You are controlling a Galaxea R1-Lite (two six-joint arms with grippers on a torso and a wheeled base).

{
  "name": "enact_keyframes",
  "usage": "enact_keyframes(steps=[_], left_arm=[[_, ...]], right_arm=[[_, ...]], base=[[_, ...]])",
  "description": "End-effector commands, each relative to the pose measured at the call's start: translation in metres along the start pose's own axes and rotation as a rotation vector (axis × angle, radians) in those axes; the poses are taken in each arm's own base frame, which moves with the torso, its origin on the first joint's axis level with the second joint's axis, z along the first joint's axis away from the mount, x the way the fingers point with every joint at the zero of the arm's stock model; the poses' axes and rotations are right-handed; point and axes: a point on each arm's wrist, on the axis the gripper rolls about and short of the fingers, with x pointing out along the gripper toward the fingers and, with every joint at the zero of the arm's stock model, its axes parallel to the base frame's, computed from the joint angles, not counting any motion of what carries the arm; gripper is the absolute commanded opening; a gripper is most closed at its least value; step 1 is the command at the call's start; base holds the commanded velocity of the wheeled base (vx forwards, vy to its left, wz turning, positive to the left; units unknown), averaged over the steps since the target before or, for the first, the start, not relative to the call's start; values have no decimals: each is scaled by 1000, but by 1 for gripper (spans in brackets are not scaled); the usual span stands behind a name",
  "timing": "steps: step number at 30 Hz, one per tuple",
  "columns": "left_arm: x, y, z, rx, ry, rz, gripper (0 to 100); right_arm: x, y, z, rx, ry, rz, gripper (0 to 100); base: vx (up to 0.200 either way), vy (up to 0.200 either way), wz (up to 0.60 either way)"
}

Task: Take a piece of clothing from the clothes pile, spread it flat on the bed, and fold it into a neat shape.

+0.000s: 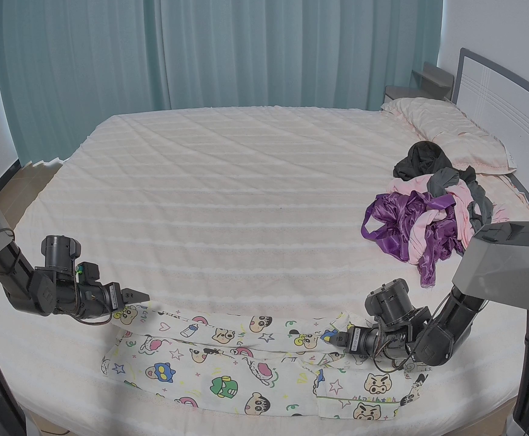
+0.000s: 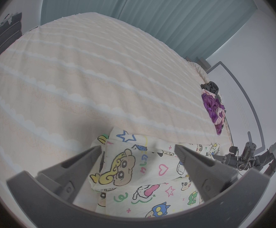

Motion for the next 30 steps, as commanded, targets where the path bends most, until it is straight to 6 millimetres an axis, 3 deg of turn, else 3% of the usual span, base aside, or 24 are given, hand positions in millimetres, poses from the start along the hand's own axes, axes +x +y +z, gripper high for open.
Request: enact_keyframes(steps=[1, 9, 16, 30], left_arm=[[1, 0, 1, -2, 1, -1, 0], [0, 2, 1, -21, 38, 15, 0], [-12, 5, -2, 82, 89, 72, 0], [-45, -16, 10, 144, -17, 3, 0]], right_arm=[[1, 0, -1, -1, 3, -1, 100], [1, -1, -1, -1, 3, -4, 100], [1, 0, -1, -2, 4, -3, 100], [1, -1, -1, -1, 2, -3, 100]], base=[[0, 0, 0], [0, 0, 0], [0, 0, 0], [0, 0, 0]])
